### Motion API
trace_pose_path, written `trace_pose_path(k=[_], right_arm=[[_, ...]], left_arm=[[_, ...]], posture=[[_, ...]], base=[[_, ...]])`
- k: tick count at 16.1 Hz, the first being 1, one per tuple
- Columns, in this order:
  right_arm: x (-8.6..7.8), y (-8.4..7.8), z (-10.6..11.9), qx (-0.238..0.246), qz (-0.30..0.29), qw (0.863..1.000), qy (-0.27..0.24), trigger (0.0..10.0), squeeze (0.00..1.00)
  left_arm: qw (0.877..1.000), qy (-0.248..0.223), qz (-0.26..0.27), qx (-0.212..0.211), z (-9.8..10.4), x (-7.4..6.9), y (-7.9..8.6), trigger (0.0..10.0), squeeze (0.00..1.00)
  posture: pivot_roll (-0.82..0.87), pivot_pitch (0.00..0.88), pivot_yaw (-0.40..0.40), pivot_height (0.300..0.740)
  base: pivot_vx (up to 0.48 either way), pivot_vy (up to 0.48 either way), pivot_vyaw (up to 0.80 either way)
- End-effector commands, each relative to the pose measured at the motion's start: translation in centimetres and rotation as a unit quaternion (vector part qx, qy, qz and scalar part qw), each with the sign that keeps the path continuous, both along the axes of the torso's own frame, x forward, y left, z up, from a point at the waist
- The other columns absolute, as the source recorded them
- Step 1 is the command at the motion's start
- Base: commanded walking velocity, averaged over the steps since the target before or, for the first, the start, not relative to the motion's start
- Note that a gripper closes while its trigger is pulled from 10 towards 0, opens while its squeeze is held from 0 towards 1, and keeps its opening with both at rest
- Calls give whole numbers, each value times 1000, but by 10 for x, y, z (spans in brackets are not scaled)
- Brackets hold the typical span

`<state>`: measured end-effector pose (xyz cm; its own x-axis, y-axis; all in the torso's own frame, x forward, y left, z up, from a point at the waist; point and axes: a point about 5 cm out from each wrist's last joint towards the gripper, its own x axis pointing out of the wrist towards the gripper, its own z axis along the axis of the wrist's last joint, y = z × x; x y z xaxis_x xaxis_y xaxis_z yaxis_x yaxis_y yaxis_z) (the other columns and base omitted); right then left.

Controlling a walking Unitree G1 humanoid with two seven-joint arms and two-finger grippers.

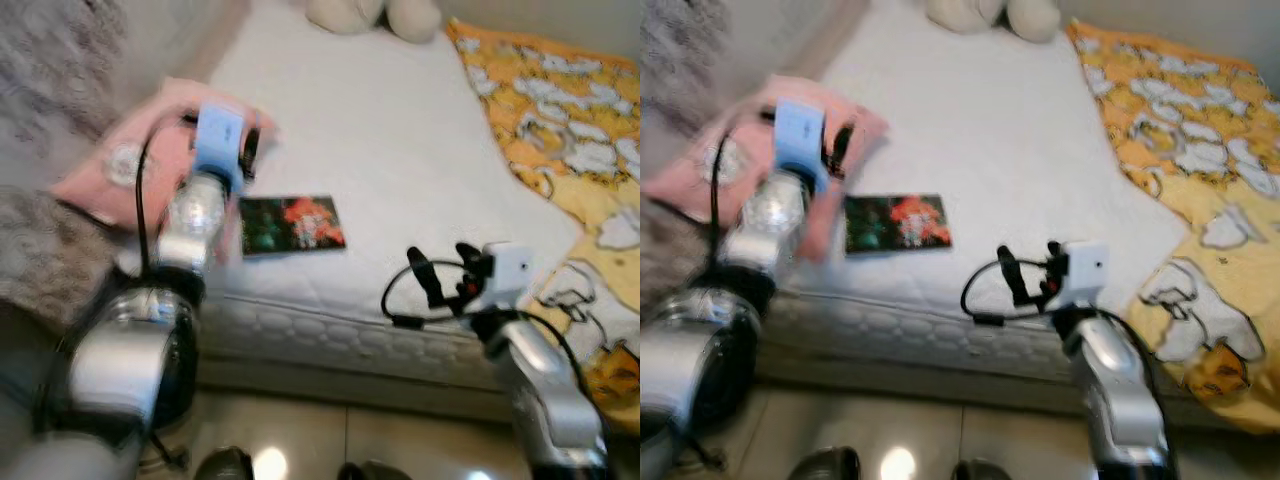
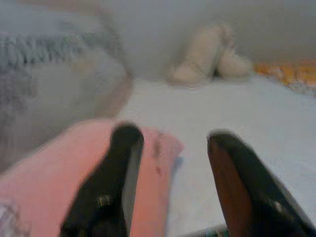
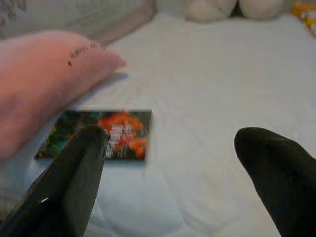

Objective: Clean up the room

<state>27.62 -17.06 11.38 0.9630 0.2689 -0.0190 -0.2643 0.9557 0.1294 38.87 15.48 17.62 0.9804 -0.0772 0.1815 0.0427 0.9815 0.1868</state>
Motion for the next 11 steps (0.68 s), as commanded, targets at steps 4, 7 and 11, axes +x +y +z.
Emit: trace_pose_path(k=[4,7,11], right_arm=[[10,-26,10,-62,-122,990,-40,10000,0],[14,-31,4,-38,-140,989,-41,10000,1000],[17,-26,-3,-32,-149,988,-38,10000,1000]], left_arm=[[1000,-9,8,-4,-30,-64,-6,10000,1000],[999,11,45,-11,-45,-78,-2,10000,1000],[997,40,67,7,-51,-83,2,10000,1000]], posture=[[11,0,-94,740],[21,0,-102,740],[21,0,-104,740]], base=[[0,0,0],[0,0,0],[0,0,0]])
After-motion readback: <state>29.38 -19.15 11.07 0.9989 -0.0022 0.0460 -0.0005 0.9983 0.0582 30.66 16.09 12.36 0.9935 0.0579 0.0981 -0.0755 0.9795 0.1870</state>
